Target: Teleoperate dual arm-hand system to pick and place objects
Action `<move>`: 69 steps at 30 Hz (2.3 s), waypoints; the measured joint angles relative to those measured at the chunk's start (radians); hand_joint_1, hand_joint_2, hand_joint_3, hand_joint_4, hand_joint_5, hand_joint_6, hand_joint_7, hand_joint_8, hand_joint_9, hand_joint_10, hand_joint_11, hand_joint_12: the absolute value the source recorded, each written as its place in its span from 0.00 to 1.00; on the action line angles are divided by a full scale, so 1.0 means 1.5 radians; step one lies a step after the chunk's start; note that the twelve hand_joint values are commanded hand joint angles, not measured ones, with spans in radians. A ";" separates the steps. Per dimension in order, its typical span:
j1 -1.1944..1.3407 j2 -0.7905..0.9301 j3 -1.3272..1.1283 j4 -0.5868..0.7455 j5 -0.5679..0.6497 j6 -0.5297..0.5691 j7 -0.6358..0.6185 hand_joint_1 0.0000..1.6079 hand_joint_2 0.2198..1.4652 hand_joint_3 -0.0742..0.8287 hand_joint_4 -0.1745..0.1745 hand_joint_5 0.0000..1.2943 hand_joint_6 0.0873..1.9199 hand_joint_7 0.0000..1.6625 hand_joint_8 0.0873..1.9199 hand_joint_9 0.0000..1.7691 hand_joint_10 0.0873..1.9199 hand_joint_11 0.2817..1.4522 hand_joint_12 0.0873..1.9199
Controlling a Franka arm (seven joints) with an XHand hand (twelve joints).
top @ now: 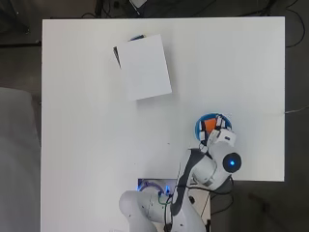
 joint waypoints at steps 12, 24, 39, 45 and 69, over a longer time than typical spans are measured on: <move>0.024 0.053 -0.043 -0.029 0.040 0.010 -0.008 0.58 0.80 0.08 1.00 0.60 0.66 0.83 0.99 0.91 0.98 0.75 0.92; 0.006 0.043 -0.033 -0.010 0.014 -0.029 0.051 0.43 0.65 0.05 0.70 0.32 0.26 0.44 0.61 0.49 0.70 0.32 0.65; 0.024 0.168 -0.002 0.054 0.055 -0.040 0.091 0.00 0.49 0.09 0.52 0.03 0.00 0.05 0.00 0.13 0.00 0.10 0.00; 0.026 0.141 0.042 0.169 0.084 -0.115 0.055 0.00 0.54 0.09 0.50 0.11 0.00 0.14 0.00 0.20 0.00 0.12 0.00; 0.035 -0.007 0.454 0.318 0.067 -0.370 0.139 0.05 0.54 0.08 0.73 0.16 0.00 0.18 0.00 0.29 0.00 0.17 0.00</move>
